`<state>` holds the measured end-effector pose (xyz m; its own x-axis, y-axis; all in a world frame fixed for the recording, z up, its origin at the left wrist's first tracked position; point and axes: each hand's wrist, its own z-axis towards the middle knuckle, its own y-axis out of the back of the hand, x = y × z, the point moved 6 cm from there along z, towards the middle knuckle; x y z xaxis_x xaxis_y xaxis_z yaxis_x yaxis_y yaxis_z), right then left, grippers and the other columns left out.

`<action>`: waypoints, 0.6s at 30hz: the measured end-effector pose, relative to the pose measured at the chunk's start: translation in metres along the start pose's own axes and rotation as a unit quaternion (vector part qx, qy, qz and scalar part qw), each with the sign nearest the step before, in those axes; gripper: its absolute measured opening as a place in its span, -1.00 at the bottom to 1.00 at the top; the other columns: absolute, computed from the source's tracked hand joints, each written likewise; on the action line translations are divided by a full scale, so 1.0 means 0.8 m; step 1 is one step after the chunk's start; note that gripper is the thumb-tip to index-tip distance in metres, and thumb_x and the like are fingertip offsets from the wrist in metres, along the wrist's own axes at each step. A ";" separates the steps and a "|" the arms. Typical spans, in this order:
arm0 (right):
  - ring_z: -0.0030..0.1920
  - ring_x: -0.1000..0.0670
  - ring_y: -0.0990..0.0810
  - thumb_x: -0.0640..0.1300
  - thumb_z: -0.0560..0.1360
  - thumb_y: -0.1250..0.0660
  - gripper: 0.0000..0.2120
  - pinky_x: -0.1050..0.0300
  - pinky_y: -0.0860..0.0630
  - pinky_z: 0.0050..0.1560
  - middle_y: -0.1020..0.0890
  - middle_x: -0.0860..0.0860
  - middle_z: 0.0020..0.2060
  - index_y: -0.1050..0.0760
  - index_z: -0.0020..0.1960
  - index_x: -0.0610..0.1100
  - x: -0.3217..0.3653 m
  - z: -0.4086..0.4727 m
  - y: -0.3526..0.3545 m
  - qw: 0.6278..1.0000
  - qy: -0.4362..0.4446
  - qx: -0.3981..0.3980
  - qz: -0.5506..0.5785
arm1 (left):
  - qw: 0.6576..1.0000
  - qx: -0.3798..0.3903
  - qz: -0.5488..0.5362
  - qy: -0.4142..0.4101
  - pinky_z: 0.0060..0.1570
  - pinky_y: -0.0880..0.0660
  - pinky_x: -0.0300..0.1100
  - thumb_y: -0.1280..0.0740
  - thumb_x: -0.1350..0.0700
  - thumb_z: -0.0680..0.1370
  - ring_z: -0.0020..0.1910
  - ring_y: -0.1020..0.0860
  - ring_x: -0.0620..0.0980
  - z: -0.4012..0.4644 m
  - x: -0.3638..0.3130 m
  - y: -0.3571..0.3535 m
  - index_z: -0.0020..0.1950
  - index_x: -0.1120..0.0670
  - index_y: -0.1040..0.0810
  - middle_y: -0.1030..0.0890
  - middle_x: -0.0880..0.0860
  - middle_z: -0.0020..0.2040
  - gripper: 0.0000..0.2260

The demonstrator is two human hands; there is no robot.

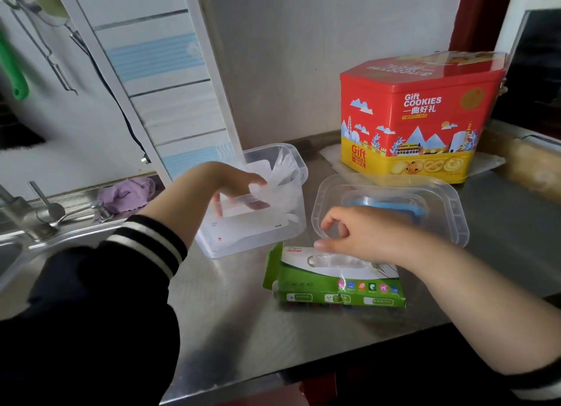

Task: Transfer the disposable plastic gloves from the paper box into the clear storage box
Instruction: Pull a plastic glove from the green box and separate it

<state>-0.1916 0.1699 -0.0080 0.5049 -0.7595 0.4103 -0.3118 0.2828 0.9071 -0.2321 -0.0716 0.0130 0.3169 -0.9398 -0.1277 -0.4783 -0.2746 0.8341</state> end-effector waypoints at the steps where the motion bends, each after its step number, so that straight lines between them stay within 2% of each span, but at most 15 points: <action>1: -0.16 0.16 -0.48 0.38 0.42 -0.27 -0.54 0.21 -0.32 -0.32 -0.43 0.19 -0.12 -0.40 0.21 0.16 0.001 -0.002 -0.002 0.999 0.003 0.020 -0.036 | 0.999 0.029 -0.017 0.006 -0.06 -0.61 0.03 -0.36 -0.15 0.54 0.32 -0.42 0.16 0.010 0.000 -0.011 0.51 -0.21 -0.15 -0.35 0.01 0.43 -0.39; 4: -0.02 0.11 -0.45 0.41 0.37 -0.29 -0.42 0.20 -0.35 -0.20 -0.34 0.15 0.00 -0.37 0.30 0.18 0.002 -0.007 -0.009 0.996 0.010 0.066 -0.056 | 0.998 0.049 -0.046 -0.005 -0.07 -0.59 0.00 -0.30 -0.09 0.58 0.32 -0.42 0.13 0.019 -0.003 -0.019 0.48 -0.17 -0.25 -0.42 -0.02 0.37 -0.52; 6: 0.05 0.09 -0.46 0.37 0.37 -0.33 -0.45 0.15 -0.42 -0.03 -0.36 0.15 0.04 -0.39 0.28 0.19 0.001 -0.010 -0.012 0.996 0.012 0.080 -0.028 | 1.000 0.010 -0.020 -0.021 0.01 -0.61 -0.01 -0.39 -0.06 0.54 0.33 -0.40 0.14 0.007 -0.005 -0.003 0.49 -0.15 -0.26 -0.38 -0.01 0.35 -0.44; 7: 0.07 0.10 -0.47 0.35 0.36 -0.35 -0.48 0.13 -0.44 0.04 -0.38 0.15 0.05 -0.41 0.25 0.18 0.000 -0.011 -0.013 0.996 0.015 0.081 -0.015 | 0.999 -0.028 0.028 -0.021 0.09 -0.58 -0.02 -0.43 -0.03 0.51 0.33 -0.41 0.13 -0.003 -0.004 0.010 0.49 -0.10 -0.28 -0.38 0.01 0.36 -0.41; 8: 0.07 0.11 -0.47 0.33 0.36 -0.38 -0.51 0.13 -0.44 0.07 -0.41 0.16 0.05 -0.43 0.21 0.18 -0.002 -0.011 -0.013 0.997 0.019 0.078 -0.006 | 0.992 -0.089 0.089 -0.020 0.18 -0.52 -0.03 -0.44 -0.01 0.51 0.32 -0.42 0.12 -0.016 -0.005 0.024 0.48 -0.05 -0.32 -0.41 0.02 0.37 -0.43; 10: 0.03 0.16 -0.48 0.25 0.37 -0.43 -0.62 0.19 -0.44 0.05 -0.44 0.18 0.02 -0.47 0.12 0.16 -0.007 -0.011 -0.011 0.997 0.029 0.065 0.005 | 0.947 -0.281 0.146 -0.050 0.25 -0.42 -0.03 -0.40 0.02 0.53 0.28 -0.47 0.10 -0.055 -0.019 0.049 0.39 0.02 -0.44 -0.51 0.04 0.33 -0.56; 12: -0.09 0.24 -0.46 0.14 0.41 -0.45 -0.74 0.34 -0.37 -0.11 -0.46 0.20 -0.06 -0.50 0.05 0.15 -0.012 -0.011 -0.013 0.997 0.042 0.055 0.024 | 0.870 -0.468 0.033 -0.148 0.09 -0.49 -0.07 -0.34 0.05 0.57 0.08 -0.58 0.06 -0.107 -0.044 0.042 0.23 0.02 -0.56 -0.62 0.02 0.14 -0.76; 13: -0.16 0.26 -0.45 0.09 0.43 -0.45 -0.80 0.39 -0.32 -0.20 -0.47 0.20 -0.11 -0.53 0.02 0.15 -0.015 -0.011 -0.016 0.997 0.048 0.051 0.044 | 0.835 -0.504 -0.050 -0.214 -0.01 -0.54 -0.10 -0.32 0.05 0.58 -0.05 -0.61 0.01 -0.129 -0.058 0.023 0.14 0.02 -0.60 -0.65 -0.02 0.03 -0.83; 14: -0.21 0.24 -0.44 0.04 0.45 -0.45 -0.86 0.40 -0.29 -0.26 -0.49 0.19 -0.15 -0.56 -0.01 0.14 -0.016 -0.010 -0.017 0.995 0.053 0.045 0.068 | 0.819 -0.496 -0.107 -0.269 -0.09 -0.55 -0.12 -0.32 0.02 0.58 -0.15 -0.61 -0.04 -0.143 -0.070 0.000 0.07 0.01 -0.60 -0.65 -0.06 -0.06 -0.86; 15: -0.23 0.21 -0.45 0.00 0.46 -0.44 -0.91 0.38 -0.31 -0.28 -0.52 0.17 -0.17 -0.58 -0.06 0.14 -0.018 -0.010 -0.019 0.993 0.057 0.040 0.095 | 0.823 -0.457 -0.128 -0.312 -0.12 -0.56 -0.12 -0.33 -0.03 0.57 -0.19 -0.60 -0.09 -0.149 -0.082 -0.027 0.04 0.01 -0.59 -0.63 -0.09 -0.11 -0.85; 16: -0.22 0.18 -0.46 -0.03 0.47 -0.44 -0.92 0.34 -0.34 -0.26 -0.54 0.15 -0.18 -0.59 -0.10 0.15 -0.020 -0.010 -0.021 0.990 0.060 0.038 0.118 | 0.844 -0.399 -0.125 -0.336 -0.10 -0.56 -0.12 -0.34 -0.11 0.55 -0.17 -0.60 -0.12 -0.146 -0.091 -0.056 0.07 0.00 -0.58 -0.62 -0.10 -0.11 -0.78; 18: -0.15 0.14 -0.47 -0.06 0.49 -0.43 -0.86 0.30 -0.38 -0.15 -0.50 0.14 -0.15 -0.58 -0.10 0.20 -0.024 -0.008 -0.025 0.988 0.069 0.040 0.133 | 0.898 -0.275 -0.086 -0.332 0.09 -0.50 -0.14 -0.35 -0.25 0.47 0.05 -0.56 -0.11 -0.120 -0.095 -0.109 0.24 0.00 -0.50 -0.60 -0.07 0.07 -0.54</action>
<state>-0.1897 0.1825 -0.0335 0.5000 -0.5753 0.6473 -0.5083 0.4102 0.7572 -0.1358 0.0430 0.0014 -0.2977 -0.8574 -0.4198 0.0654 -0.4570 0.8871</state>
